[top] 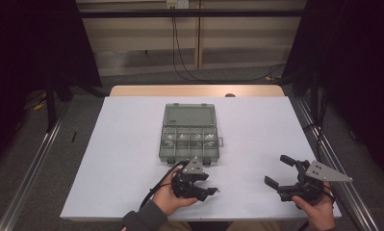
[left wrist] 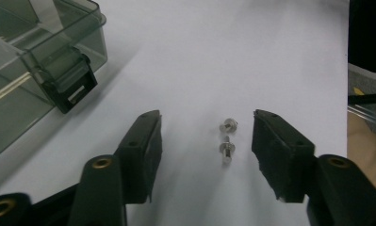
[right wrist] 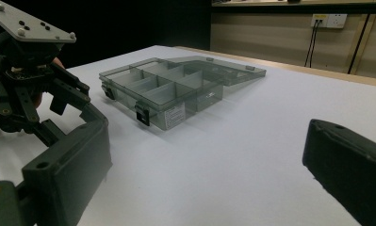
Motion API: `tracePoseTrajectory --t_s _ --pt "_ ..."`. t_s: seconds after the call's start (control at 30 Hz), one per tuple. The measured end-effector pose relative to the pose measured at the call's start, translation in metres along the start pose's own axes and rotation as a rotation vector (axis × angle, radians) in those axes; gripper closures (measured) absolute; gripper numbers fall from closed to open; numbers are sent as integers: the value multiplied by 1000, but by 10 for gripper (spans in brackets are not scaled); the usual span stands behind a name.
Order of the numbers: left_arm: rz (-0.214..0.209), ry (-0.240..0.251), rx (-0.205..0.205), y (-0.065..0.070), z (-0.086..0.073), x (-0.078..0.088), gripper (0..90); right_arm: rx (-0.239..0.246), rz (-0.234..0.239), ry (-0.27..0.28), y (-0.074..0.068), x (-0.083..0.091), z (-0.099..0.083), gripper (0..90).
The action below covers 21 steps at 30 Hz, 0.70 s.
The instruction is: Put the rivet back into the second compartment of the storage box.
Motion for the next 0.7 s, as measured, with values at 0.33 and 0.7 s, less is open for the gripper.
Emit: tracePoseTrajectory --t_s 0.33,0.7 --pt "-15 -46 -24 4 -2 -5 681 -1 1 -1 0 0 0 15" --pt "-29 -61 -23 7 -4 -7 864 -2 -4 -1 1 0 0 15"
Point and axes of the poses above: each handheld gripper's, and its own axes: x roughly backward along the jaws, z roughly out of its top, y roughly to its right, the point moved 1 cm from there along -x, roughly forward along the jaws, and after that the axes turned 2 degrees about x, right-handed, at the moved point
